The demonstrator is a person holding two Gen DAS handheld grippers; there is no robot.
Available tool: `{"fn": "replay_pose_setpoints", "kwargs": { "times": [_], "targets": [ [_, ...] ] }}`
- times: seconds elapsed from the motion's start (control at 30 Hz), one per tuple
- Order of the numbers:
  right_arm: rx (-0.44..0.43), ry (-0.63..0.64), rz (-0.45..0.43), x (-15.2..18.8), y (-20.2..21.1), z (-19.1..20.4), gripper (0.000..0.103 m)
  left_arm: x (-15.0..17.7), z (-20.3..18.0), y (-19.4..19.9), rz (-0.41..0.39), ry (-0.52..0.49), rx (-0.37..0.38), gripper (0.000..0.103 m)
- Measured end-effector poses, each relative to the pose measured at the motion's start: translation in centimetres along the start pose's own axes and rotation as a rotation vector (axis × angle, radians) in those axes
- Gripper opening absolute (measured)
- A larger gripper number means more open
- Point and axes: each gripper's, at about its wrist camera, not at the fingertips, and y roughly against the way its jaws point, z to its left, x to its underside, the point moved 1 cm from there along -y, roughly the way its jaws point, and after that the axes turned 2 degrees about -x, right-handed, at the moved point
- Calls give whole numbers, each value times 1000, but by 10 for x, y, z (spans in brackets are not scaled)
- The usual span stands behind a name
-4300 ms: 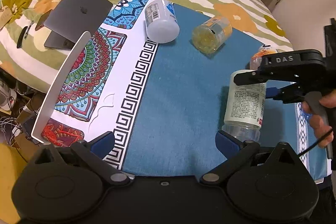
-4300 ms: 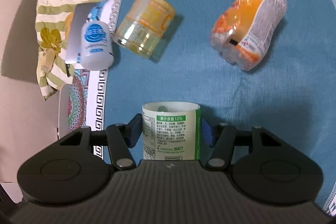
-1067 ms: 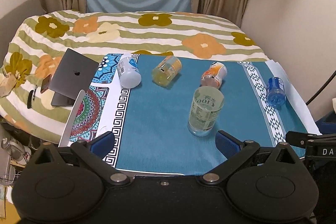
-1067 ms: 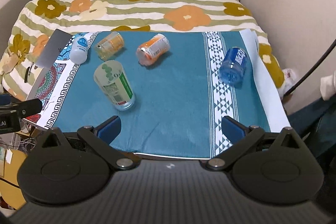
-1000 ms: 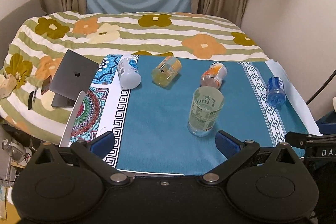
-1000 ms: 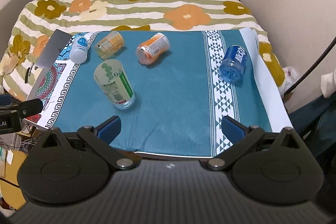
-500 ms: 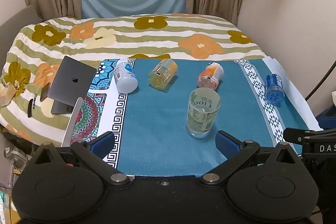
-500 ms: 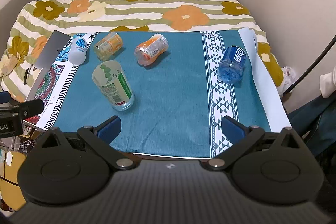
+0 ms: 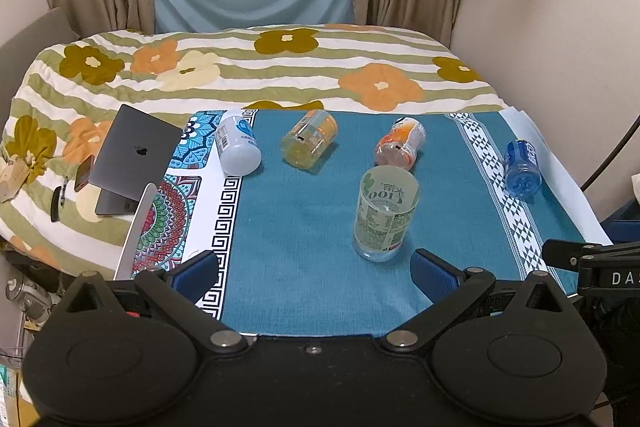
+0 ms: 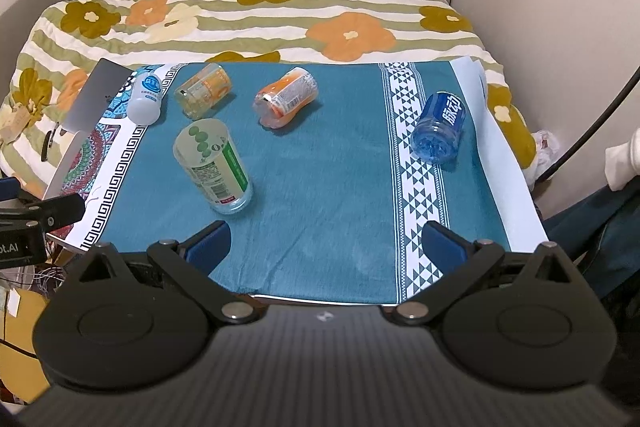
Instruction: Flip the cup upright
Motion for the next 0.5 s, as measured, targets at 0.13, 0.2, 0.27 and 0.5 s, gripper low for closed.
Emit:
{"fn": "replay_pose_setpoints", "kwargs": {
  "times": [0.13,0.2,0.27,0.5],
  "targets": [
    [4,0,-2,0,0,0,103,1,0,0,-1,-6,-4,103],
    [6,0,-3,0,0,0,103,0,1,-1,-1,-7,-7,103],
    [7,1,-3,0,0,0,103,0,1,-1,-3,-7,-8,103],
    [11,1,-6,0,1,-1,103,0,1,0,-6,-13,-13,103]
  ]
}}
